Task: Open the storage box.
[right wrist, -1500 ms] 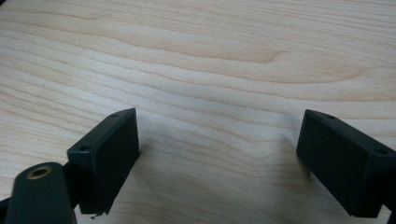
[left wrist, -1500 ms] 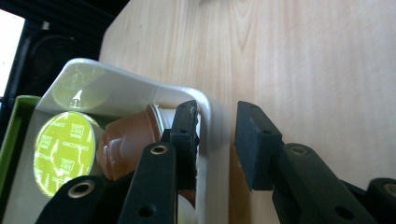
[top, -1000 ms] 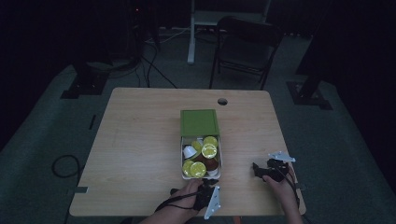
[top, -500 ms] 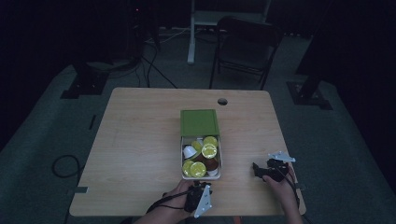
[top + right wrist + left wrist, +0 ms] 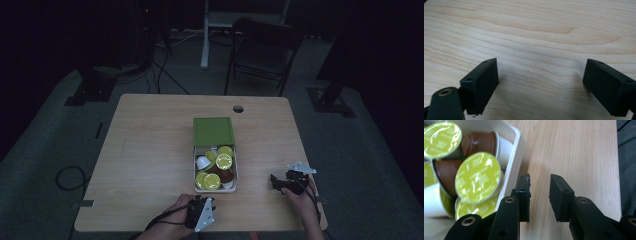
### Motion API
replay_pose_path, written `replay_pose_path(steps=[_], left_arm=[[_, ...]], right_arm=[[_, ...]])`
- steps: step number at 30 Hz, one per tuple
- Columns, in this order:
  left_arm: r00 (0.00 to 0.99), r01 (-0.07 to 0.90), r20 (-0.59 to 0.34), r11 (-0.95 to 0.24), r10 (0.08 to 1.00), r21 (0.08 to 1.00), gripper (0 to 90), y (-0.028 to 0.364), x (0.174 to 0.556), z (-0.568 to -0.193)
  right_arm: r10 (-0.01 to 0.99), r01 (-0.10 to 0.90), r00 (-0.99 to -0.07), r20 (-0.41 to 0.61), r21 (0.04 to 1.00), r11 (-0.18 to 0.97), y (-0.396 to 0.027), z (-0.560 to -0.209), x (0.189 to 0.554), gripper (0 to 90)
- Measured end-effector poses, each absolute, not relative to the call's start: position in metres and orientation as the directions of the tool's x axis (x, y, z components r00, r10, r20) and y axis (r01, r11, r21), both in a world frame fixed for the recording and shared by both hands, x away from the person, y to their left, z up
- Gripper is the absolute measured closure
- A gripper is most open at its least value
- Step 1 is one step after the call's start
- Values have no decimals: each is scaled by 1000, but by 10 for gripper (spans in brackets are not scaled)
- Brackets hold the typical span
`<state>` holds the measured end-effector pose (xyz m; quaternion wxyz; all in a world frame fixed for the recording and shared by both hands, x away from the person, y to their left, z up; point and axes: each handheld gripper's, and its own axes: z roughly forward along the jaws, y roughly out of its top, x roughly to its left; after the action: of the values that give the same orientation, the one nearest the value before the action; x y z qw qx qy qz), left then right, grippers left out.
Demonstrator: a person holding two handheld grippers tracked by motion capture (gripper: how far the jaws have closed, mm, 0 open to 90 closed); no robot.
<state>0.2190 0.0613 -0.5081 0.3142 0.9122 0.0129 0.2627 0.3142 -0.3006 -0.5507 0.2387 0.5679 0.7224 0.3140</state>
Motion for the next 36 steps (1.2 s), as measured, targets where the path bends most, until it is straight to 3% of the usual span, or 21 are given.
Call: replay_pose_path(steps=[21, 27, 36], left_arm=[[851, 33, 375, -750, 368, 661, 700, 123, 231, -502], [816, 99, 333, -682, 472, 724, 699, 149, 242, -502], [792, 178, 249, -602, 557, 779, 699, 175, 252, -509]], right_arm=[[971, 671, -240, 12, 725, 158, -301, -551, 314, 126], [971, 671, -241, 11, 724, 158, -301, -551, 314, 126], [971, 671, -241, 11, 725, 158, -301, -551, 314, 126]])
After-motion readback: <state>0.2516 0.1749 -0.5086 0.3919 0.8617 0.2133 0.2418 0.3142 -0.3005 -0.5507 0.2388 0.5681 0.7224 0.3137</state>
